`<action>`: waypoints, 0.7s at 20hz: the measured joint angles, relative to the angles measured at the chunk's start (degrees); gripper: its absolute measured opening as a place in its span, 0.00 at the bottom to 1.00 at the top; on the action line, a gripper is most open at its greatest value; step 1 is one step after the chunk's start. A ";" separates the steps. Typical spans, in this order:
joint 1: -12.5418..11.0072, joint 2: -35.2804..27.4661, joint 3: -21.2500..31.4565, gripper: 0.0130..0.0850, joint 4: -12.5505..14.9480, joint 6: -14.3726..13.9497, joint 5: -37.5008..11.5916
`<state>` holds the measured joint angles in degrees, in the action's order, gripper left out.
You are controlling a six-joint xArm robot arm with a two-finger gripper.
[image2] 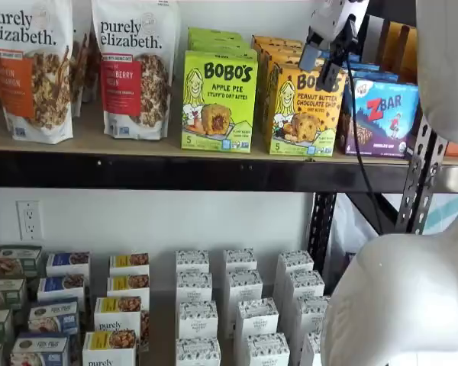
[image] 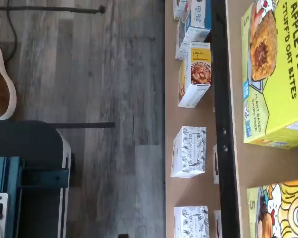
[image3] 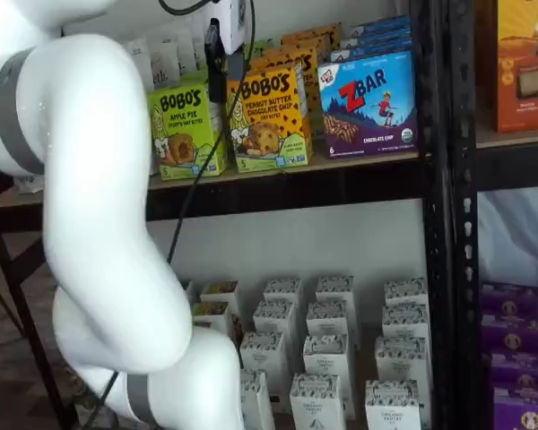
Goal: Pick up the orange box on the top shelf, the fifth box from the left
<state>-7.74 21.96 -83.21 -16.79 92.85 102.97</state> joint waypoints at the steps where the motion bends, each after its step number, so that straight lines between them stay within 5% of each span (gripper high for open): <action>1: -0.07 0.33 0.29 1.00 -0.27 0.00 -0.64; 14: -0.40 -0.56 -3.07 1.00 -0.19 -0.23 -2.03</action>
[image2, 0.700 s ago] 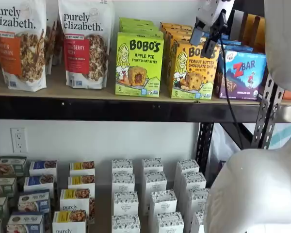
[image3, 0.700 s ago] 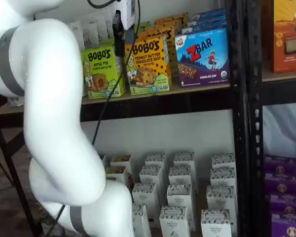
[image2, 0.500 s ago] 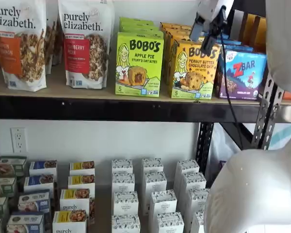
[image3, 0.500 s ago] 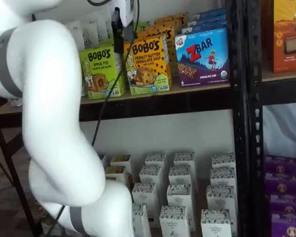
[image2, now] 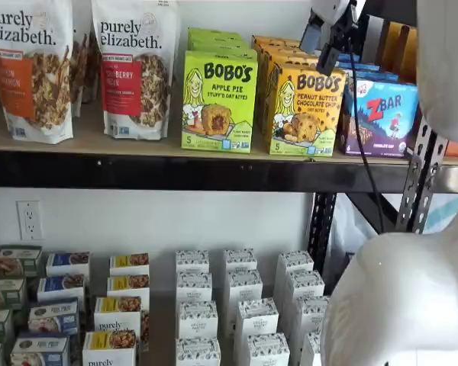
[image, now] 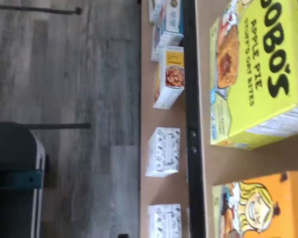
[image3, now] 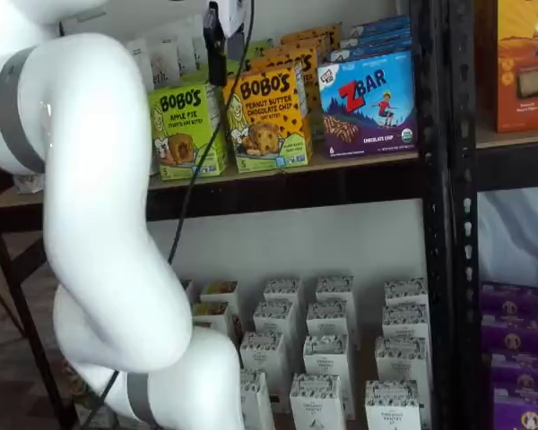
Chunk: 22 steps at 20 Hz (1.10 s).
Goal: Pick up the orange box on the top shelf, the fifth box from the left
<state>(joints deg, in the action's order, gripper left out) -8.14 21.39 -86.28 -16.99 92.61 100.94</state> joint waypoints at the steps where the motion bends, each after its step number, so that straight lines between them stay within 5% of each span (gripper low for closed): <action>1: -0.16 -0.15 0.16 1.00 0.22 0.29 -0.61; 12: -2.52 -3.68 -0.38 1.00 0.18 3.45 -5.74; 22: -1.76 -6.13 -1.00 1.00 2.18 3.78 -8.22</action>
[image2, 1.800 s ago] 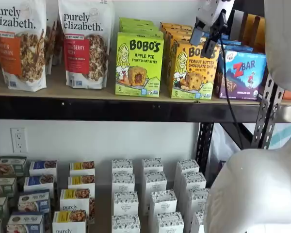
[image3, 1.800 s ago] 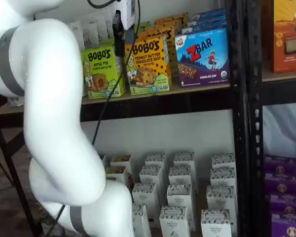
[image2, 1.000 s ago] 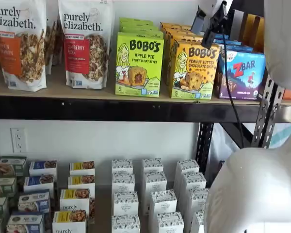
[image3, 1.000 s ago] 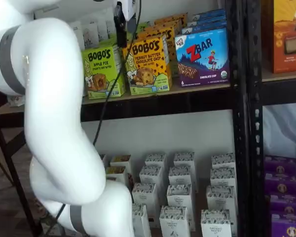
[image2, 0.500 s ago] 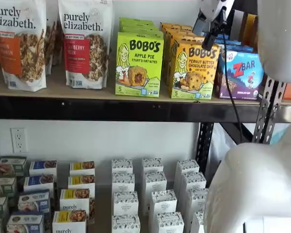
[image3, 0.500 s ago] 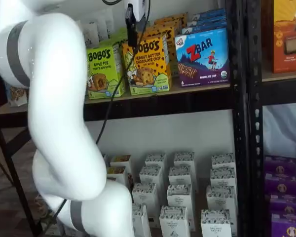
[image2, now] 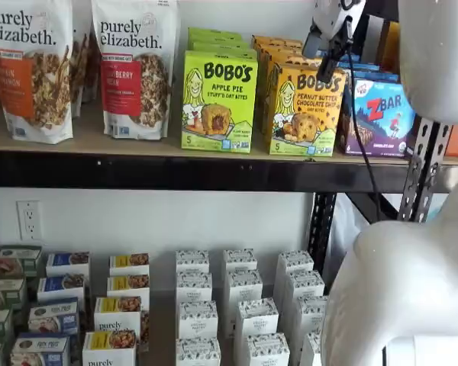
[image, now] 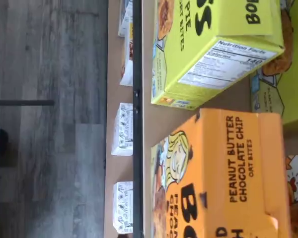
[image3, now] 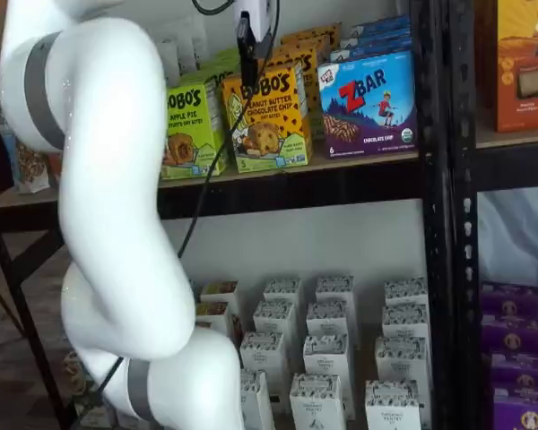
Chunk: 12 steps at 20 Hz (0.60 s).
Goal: Pick up the orange box on the top shelf, the fifth box from the left
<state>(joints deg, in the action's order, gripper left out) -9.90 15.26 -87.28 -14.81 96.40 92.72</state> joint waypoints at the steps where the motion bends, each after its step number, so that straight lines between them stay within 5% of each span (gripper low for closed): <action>1: 0.19 -0.06 0.22 1.00 0.21 -0.06 -0.40; 12: 1.90 -0.97 1.21 1.00 2.01 -1.00 -0.81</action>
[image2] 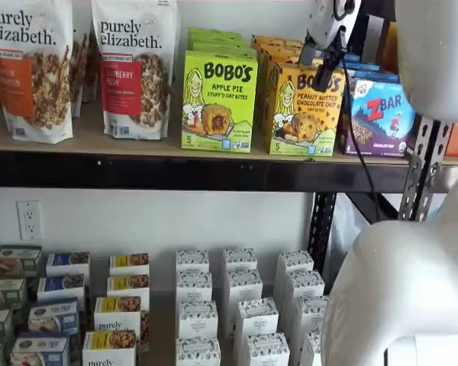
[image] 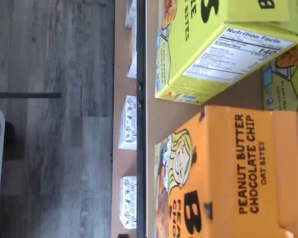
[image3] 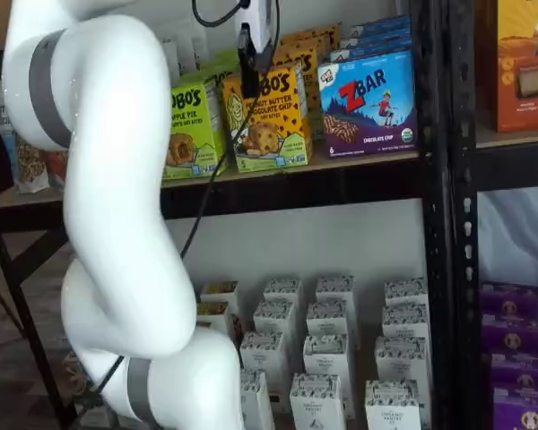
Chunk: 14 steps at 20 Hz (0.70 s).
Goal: Pick up the orange box on the top shelf, the fifth box from the left
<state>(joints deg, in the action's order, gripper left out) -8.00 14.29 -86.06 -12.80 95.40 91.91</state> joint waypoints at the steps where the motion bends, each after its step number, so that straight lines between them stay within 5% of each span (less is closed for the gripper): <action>1: 0.16 -0.20 -0.10 1.00 0.26 -0.09 0.29; 14: 1.74 -0.14 1.59 1.00 1.65 -1.13 -0.73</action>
<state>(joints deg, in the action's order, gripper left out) -6.26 14.14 -84.47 -11.15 94.27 91.18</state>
